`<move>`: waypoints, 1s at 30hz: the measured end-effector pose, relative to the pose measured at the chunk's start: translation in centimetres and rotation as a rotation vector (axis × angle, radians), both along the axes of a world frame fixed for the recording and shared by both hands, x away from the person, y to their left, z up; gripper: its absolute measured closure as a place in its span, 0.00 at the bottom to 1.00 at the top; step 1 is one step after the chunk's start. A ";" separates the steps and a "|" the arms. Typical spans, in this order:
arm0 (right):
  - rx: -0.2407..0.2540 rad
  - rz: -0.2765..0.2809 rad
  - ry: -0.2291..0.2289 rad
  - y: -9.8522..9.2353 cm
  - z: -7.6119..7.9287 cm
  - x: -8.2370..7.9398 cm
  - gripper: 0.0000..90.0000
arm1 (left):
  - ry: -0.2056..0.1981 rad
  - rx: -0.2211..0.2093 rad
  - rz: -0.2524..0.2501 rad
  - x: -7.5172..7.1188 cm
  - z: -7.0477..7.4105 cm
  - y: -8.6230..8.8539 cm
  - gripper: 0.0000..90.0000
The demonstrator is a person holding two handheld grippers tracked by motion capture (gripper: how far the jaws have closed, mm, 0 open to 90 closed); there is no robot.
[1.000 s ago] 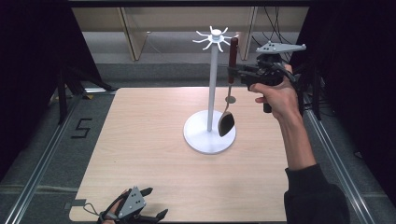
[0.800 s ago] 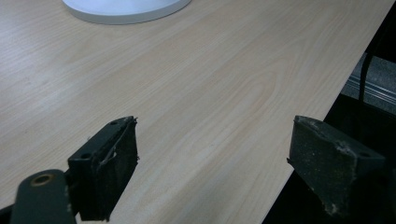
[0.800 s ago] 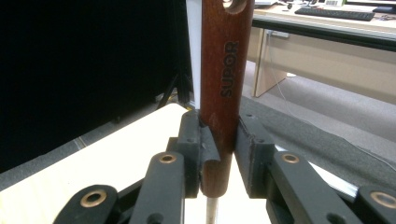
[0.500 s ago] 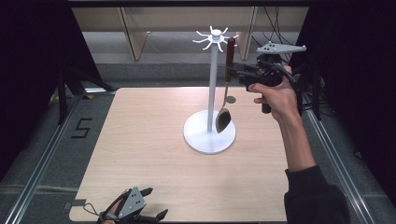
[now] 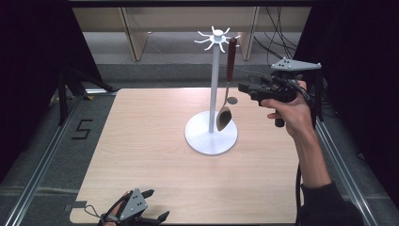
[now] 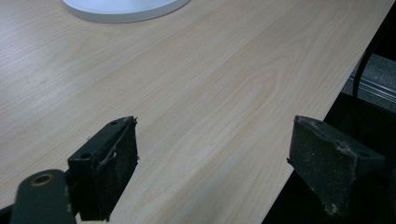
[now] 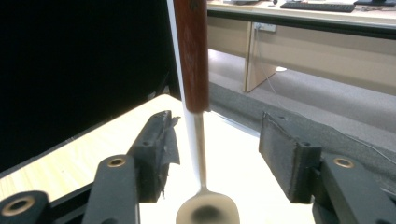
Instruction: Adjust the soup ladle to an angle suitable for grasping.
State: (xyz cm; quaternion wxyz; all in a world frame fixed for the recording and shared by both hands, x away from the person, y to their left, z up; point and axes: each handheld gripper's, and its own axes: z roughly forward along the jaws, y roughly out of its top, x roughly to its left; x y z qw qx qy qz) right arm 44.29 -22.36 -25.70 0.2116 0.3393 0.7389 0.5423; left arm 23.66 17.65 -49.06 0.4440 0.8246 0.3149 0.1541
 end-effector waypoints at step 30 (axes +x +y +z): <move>0.021 0.028 -0.011 -1.0 -3.9 -4.0 0.45 | 0.004 -0.010 0.008 -0.1 0.0 -0.1 0.17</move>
